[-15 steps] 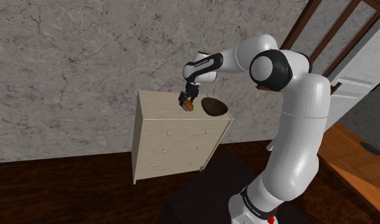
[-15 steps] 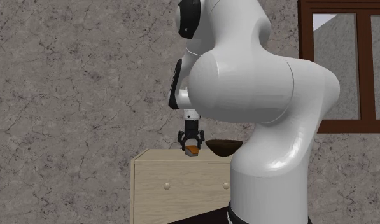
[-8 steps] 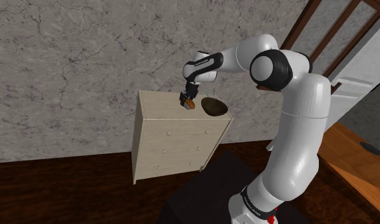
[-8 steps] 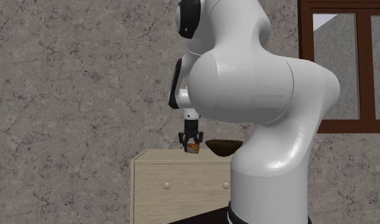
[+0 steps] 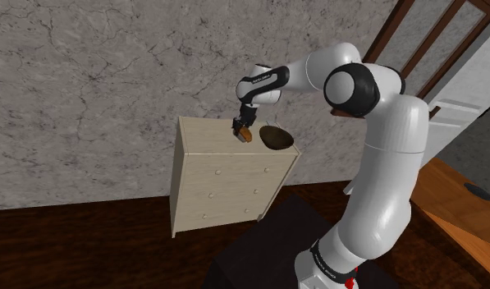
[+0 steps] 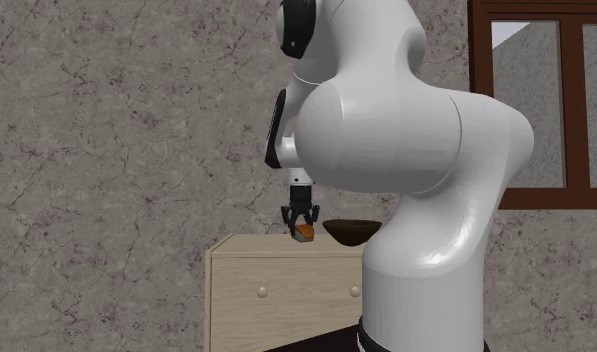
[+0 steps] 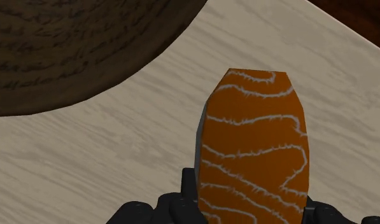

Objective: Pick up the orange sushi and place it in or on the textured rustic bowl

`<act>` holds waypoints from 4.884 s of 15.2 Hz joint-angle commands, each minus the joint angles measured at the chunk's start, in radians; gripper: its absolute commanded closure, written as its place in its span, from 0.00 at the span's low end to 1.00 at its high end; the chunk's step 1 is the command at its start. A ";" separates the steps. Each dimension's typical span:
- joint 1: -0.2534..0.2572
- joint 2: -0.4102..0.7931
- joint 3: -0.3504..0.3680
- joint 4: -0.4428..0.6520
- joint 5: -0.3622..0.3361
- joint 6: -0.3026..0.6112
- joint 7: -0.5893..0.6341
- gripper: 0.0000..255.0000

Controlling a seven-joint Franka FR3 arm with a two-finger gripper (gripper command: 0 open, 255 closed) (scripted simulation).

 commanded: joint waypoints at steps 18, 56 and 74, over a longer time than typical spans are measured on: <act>0.008 -0.123 -0.012 0.086 -0.027 -0.208 0.018 1.00; -0.131 -0.320 -0.124 -0.279 -0.040 -0.041 -0.240 1.00; -0.127 -0.382 -0.127 -0.219 -0.064 -0.161 -0.224 0.00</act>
